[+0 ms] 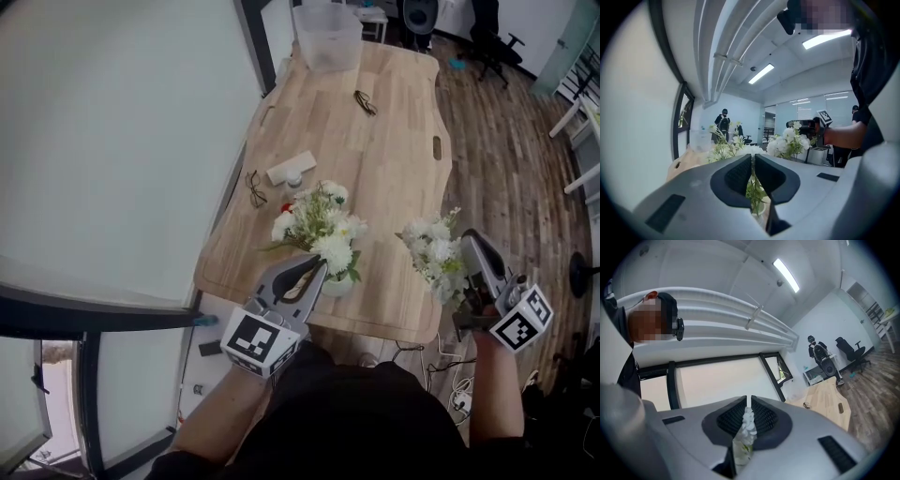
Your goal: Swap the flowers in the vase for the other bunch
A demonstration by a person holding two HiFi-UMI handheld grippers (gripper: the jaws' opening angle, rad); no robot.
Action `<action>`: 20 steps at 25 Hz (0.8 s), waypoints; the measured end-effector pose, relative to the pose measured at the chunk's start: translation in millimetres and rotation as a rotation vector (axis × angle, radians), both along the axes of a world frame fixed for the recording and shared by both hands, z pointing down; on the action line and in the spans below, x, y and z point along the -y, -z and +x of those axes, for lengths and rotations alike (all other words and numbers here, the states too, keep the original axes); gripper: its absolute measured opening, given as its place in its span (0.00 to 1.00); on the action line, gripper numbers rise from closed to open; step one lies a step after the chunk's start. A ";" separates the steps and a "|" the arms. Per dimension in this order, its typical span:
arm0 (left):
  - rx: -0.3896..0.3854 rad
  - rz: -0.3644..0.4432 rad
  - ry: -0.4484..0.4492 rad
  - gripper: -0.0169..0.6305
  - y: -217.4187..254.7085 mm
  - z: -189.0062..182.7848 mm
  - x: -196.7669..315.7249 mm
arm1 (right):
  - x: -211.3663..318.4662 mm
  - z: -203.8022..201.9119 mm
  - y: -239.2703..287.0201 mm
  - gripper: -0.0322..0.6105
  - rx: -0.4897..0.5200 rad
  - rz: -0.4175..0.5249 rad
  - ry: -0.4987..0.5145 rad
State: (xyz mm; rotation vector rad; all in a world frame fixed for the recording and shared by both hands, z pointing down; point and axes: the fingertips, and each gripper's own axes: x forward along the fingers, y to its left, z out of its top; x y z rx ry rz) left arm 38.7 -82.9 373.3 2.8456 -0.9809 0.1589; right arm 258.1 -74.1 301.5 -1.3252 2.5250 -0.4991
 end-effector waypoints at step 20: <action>-0.043 0.122 -0.048 0.07 57.4 -42.7 12.0 | 7.8 -55.5 31.4 0.12 0.071 0.080 -0.013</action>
